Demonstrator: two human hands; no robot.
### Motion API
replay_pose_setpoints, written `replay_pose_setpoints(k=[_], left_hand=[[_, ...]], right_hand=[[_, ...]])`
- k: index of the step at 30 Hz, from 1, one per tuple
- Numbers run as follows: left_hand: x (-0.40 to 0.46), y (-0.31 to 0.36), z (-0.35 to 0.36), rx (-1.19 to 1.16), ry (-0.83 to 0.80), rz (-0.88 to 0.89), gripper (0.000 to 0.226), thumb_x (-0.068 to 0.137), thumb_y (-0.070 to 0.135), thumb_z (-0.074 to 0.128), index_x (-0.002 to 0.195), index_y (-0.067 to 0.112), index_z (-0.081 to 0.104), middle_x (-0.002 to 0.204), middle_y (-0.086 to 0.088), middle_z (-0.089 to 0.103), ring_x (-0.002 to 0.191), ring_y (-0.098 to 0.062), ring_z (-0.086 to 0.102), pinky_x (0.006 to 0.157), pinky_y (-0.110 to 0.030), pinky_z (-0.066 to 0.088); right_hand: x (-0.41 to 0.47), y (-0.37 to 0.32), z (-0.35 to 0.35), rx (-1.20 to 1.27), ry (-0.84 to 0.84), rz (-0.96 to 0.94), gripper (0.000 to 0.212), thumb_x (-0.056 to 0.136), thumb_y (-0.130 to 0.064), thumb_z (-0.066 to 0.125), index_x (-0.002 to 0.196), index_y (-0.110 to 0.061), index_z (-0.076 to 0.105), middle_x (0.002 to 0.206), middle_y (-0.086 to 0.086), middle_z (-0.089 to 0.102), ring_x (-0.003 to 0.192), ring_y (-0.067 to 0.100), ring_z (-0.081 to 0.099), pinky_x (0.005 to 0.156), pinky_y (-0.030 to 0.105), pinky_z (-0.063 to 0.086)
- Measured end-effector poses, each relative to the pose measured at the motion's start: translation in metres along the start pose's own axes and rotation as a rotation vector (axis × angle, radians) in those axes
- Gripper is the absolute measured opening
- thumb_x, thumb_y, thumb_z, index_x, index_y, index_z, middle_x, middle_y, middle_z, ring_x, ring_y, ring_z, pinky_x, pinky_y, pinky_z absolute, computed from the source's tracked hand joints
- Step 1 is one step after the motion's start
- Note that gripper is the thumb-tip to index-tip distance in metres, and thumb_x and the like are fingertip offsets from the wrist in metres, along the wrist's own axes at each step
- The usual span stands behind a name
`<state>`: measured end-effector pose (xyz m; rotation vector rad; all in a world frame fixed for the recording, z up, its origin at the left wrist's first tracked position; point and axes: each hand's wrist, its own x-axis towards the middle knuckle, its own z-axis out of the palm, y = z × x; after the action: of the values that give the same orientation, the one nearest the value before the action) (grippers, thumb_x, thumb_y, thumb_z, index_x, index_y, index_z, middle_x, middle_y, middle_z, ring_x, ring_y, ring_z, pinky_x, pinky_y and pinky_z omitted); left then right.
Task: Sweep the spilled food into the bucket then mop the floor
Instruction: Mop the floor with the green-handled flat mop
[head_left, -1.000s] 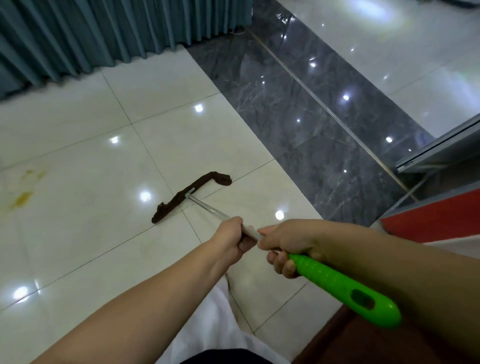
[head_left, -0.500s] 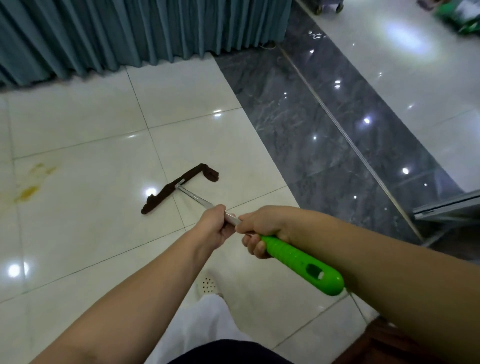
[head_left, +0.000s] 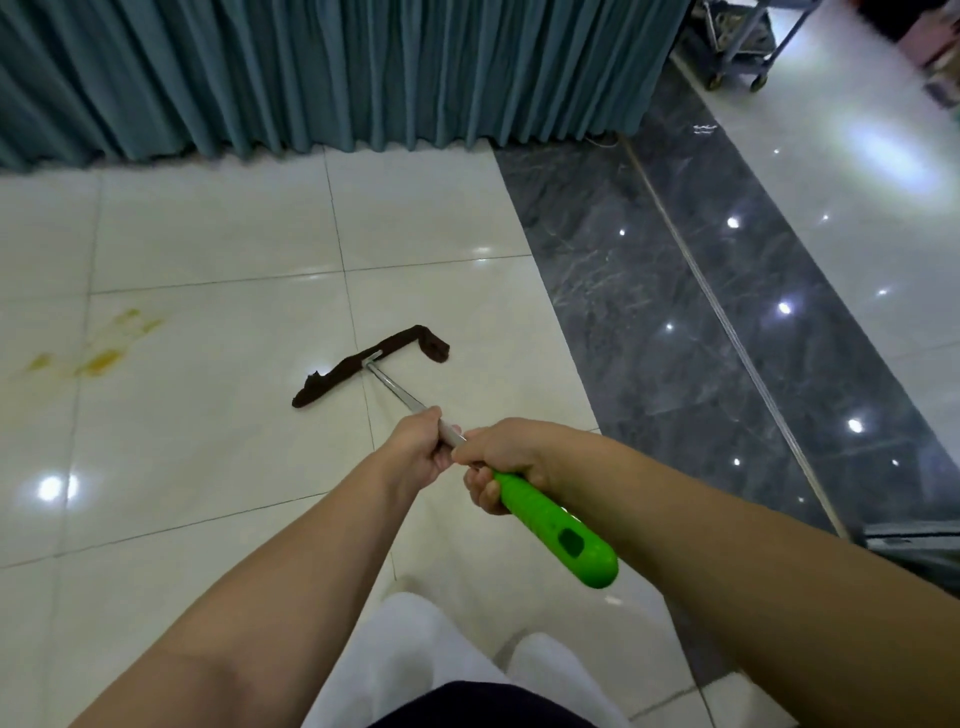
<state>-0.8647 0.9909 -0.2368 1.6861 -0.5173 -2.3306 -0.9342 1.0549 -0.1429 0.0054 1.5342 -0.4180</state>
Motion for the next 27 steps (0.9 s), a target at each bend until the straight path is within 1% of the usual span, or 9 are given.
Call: replay_pose_setpoints(k=[2, 5, 6, 10, 14, 18, 22, 25, 27], left_hand=[[-0.001, 0.001, -0.004, -0.037, 0.003, 0.006, 0.017, 0.102, 0.02, 0.035, 0.101, 0.004, 0.041, 0.07, -0.008, 0.042, 0.035, -0.012, 0.056, 0.03, -0.016, 0.043], [-0.003, -0.007, -0.006, -0.021, 0.007, 0.011, 0.029, 0.103, 0.023, 0.032, 0.081, 0.007, 0.042, 0.07, -0.007, 0.043, 0.05, -0.015, 0.051, 0.032, -0.015, 0.043], [-0.004, -0.012, -0.005, -0.021, 0.015, 0.017, 0.031, 0.103, 0.023, 0.032, 0.079, 0.008, 0.042, 0.069, -0.007, 0.044, 0.05, -0.014, 0.051, 0.032, -0.015, 0.043], [-0.006, -0.027, 0.005, -0.071, 0.061, 0.043, 0.029, 0.103, 0.024, 0.034, 0.079, 0.008, 0.042, 0.071, -0.006, 0.046, 0.055, -0.015, 0.049, 0.038, -0.02, 0.045], [-0.009, -0.048, 0.026, -0.159, 0.114, 0.075, 0.027, 0.102, 0.024, 0.035, 0.082, 0.008, 0.043, 0.072, -0.007, 0.047, 0.043, -0.014, 0.056, 0.035, -0.017, 0.046], [-0.015, -0.085, 0.061, -0.248, 0.189, 0.098, 0.026, 0.102, 0.022, 0.035, 0.081, 0.009, 0.044, 0.07, -0.006, 0.047, 0.056, -0.015, 0.049, 0.042, -0.023, 0.046], [-0.026, -0.129, 0.1, -0.362, 0.27, 0.127, 0.021, 0.101, 0.02, 0.036, 0.087, 0.007, 0.043, 0.071, -0.008, 0.046, 0.057, -0.016, 0.049, 0.039, -0.021, 0.048], [-0.04, -0.161, 0.124, -0.429, 0.326, 0.14, 0.023, 0.101, 0.019, 0.036, 0.082, 0.007, 0.044, 0.07, -0.008, 0.045, 0.061, -0.016, 0.047, 0.049, -0.026, 0.048], [-0.051, -0.18, 0.138, -0.462, 0.35, 0.162, 0.029, 0.101, 0.016, 0.036, 0.073, 0.009, 0.041, 0.061, -0.007, 0.039, 0.055, -0.015, 0.042, 0.039, -0.02, 0.044]], right_hand=[[0.002, 0.0, 0.004, -0.006, 0.013, -0.001, 0.016, 0.092, -0.003, 0.04, 0.086, -0.015, 0.048, 0.054, 0.001, 0.037, 0.027, 0.007, 0.035, 0.03, 0.01, 0.03], [0.003, 0.007, 0.004, -0.013, 0.009, 0.018, 0.012, 0.094, -0.007, 0.042, 0.089, -0.016, 0.048, 0.058, 0.002, 0.037, 0.026, 0.008, 0.035, 0.031, 0.011, 0.031], [0.003, 0.01, 0.003, -0.026, 0.007, 0.026, 0.011, 0.094, -0.009, 0.042, 0.088, -0.016, 0.048, 0.058, 0.002, 0.037, 0.027, 0.008, 0.035, 0.031, 0.011, 0.031], [0.0, 0.017, -0.013, -0.114, -0.024, 0.033, 0.017, 0.094, -0.007, 0.04, 0.079, -0.014, 0.045, 0.055, 0.002, 0.035, 0.028, 0.008, 0.034, 0.031, 0.01, 0.03], [-0.005, 0.024, -0.043, -0.165, -0.069, 0.031, 0.019, 0.094, -0.006, 0.043, 0.08, -0.018, 0.048, 0.057, 0.001, 0.036, 0.035, 0.008, 0.035, 0.032, 0.011, 0.031], [-0.007, 0.042, -0.086, -0.294, -0.117, 0.042, 0.021, 0.095, -0.006, 0.041, 0.079, -0.018, 0.047, 0.054, 0.001, 0.035, 0.028, 0.007, 0.034, 0.03, 0.009, 0.03], [-0.017, 0.066, -0.131, -0.448, -0.16, 0.057, 0.021, 0.096, -0.007, 0.042, 0.075, -0.012, 0.044, 0.042, 0.001, 0.036, 0.025, 0.008, 0.034, 0.03, 0.009, 0.03], [-0.027, 0.085, -0.156, -0.533, -0.202, 0.082, 0.025, 0.097, -0.01, 0.042, 0.073, -0.009, 0.042, 0.04, 0.001, 0.036, 0.024, 0.007, 0.032, 0.029, 0.01, 0.029], [-0.035, 0.099, -0.169, -0.574, -0.223, 0.098, 0.025, 0.098, -0.011, 0.042, 0.073, -0.008, 0.043, 0.039, 0.0, 0.036, 0.024, 0.007, 0.033, 0.028, 0.01, 0.029]])
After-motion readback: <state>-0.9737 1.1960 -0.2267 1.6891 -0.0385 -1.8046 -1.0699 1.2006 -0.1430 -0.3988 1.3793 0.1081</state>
